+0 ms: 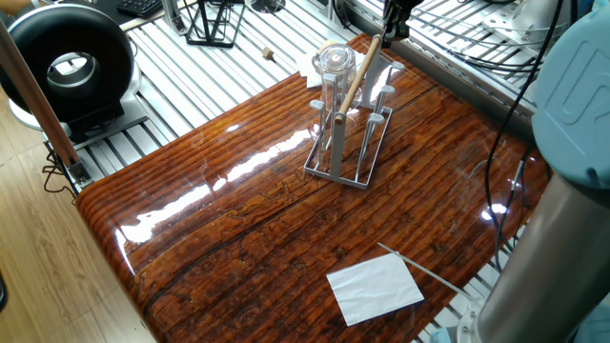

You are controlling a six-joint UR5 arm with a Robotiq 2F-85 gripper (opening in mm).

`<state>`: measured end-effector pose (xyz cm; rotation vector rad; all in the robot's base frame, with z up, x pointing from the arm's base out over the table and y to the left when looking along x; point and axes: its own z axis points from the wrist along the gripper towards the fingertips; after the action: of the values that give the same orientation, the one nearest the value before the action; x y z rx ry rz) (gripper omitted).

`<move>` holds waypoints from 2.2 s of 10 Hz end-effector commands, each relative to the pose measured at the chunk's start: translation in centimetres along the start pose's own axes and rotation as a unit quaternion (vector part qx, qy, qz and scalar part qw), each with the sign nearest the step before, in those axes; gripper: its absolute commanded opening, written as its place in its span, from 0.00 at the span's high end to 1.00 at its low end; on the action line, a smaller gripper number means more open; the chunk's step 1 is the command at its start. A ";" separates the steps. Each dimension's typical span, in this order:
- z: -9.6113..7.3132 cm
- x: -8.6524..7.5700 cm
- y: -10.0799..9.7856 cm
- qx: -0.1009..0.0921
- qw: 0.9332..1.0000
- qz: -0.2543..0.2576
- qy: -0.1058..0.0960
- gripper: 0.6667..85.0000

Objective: Put the cup on the cup rack

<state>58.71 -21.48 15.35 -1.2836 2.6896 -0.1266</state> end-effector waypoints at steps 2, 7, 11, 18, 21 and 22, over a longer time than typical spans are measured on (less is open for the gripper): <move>-1.4 -0.7 1.3 -0.031 0.999 0.005 -0.024 1.00; -8.9 2.2 2.3 -0.079 0.997 -0.021 0.005 1.00; -11.8 -2.1 4.3 -0.058 0.997 0.028 0.050 1.00; -13.1 -14.0 9.1 -0.043 0.972 0.223 0.063 1.00; -11.8 -16.6 9.2 -0.075 0.949 0.305 0.039 1.00; -11.2 -17.1 9.1 -0.081 0.943 0.320 0.037 1.00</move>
<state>58.93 -4.55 27.42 -0.5668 3.0597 0.0377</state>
